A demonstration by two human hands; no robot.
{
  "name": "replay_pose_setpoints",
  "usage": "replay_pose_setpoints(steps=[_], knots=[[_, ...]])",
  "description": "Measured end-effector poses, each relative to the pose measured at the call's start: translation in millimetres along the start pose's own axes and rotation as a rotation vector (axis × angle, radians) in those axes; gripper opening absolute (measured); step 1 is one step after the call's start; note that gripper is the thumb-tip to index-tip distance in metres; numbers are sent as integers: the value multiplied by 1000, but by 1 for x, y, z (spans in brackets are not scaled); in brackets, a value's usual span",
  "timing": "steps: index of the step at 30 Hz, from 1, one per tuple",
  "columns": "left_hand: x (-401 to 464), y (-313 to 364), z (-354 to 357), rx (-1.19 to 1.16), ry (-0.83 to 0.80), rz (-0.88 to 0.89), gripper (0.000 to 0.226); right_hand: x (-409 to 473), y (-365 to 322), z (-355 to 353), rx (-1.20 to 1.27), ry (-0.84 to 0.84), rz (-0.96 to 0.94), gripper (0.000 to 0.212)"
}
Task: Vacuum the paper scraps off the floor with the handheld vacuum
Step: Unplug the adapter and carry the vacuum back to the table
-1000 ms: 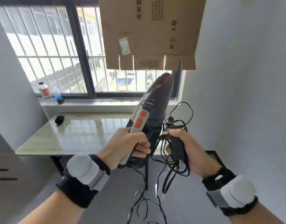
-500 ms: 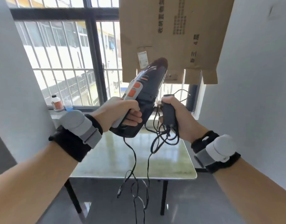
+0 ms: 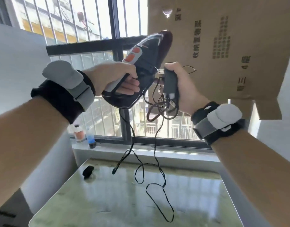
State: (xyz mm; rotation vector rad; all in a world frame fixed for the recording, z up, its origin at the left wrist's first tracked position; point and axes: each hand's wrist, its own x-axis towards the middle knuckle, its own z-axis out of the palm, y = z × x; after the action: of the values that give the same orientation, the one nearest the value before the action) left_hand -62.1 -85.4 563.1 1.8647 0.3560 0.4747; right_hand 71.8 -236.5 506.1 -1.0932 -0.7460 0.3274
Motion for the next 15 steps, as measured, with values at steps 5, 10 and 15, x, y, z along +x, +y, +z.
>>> replay_pose_setpoints(steps=[5, 10, 15], knots=[[53, -45, -9, -14, -37, -25, 3, 39, 47, -9, -53, 51, 80, 34], [115, -136, -17, -14, -158, -138, 4, 47, 130, -19, -17, 147, 184, 15], [153, -225, -30, -54, -300, -192, 5, 32, 213, -27, 25, 258, 316, 19]])
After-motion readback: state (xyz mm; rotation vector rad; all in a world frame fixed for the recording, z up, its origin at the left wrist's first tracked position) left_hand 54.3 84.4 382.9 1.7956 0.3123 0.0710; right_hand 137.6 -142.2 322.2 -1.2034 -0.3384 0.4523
